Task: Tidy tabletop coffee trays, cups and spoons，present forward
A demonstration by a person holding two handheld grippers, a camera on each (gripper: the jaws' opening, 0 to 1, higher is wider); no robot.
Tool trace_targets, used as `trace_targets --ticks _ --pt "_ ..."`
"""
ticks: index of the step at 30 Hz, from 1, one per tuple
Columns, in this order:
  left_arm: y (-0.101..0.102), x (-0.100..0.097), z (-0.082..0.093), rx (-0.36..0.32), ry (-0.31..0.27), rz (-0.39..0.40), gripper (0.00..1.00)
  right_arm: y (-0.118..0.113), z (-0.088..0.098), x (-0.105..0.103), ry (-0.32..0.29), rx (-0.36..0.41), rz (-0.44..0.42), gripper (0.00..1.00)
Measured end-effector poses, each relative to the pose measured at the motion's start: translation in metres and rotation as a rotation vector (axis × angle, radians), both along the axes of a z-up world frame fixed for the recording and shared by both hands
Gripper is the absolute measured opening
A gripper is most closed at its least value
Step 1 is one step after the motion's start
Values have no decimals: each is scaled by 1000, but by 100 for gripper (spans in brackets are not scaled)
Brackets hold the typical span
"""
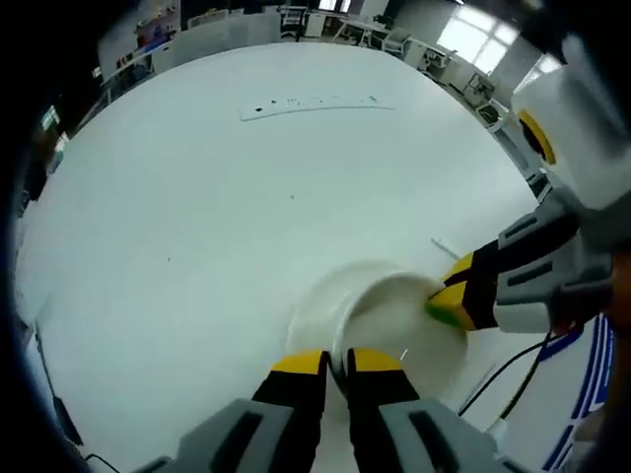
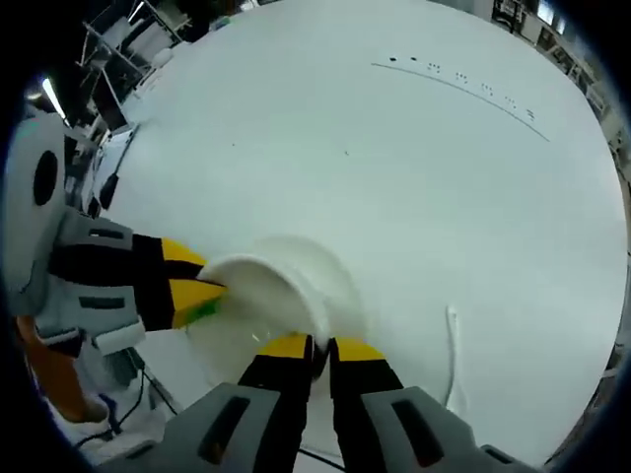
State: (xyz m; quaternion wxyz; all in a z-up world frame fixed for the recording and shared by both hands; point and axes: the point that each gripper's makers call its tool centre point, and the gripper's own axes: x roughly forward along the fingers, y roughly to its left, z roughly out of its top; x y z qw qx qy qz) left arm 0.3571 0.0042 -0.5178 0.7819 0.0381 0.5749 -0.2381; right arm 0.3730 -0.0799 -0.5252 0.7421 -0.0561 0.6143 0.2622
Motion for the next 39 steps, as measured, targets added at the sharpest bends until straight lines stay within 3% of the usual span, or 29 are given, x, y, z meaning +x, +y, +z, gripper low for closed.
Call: trace_targets --ticks 4,10,13,15,18,20,23,25,28,30,34,36,39 --pt "-3 4 3 -43 -100 -70 12 1 0 11 -54 56 16 10" --pt "-3 6 4 -110 -164 -88 13 5 1 5 -123 139 4 11" --pt "-3 9 14 -158 -263 -124 13 7 11 4 -208 182 34 12" --pt "0 10 20 -188 -281 -95 13 6 19 -2 -234 214 30 13" --pt "2 14 33 -247 -353 -78 13 4 30 -5 -277 237 31 17" --pt "6 14 41 -258 -400 -89 14 2 43 -10 -310 256 35 17" --pt "7 3 54 -286 -467 -181 20 -1 70 -18 -391 312 46 16" --pt "8 -4 58 -305 -462 -193 21 -4 82 -25 -401 332 45 16" --pt "16 -15 78 -344 -518 -191 21 -15 126 -38 -542 412 34 16" --pt "20 -19 93 -361 -598 -216 21 -24 149 -44 -623 444 20 16" --pt "28 -37 128 -419 -734 -228 21 -42 184 -65 -716 503 10 16" --pt "36 -40 136 -440 -743 -229 21 -51 206 -77 -756 550 1 16" --pt "46 -46 153 -456 -811 -241 21 -65 233 -97 -841 570 19 17"
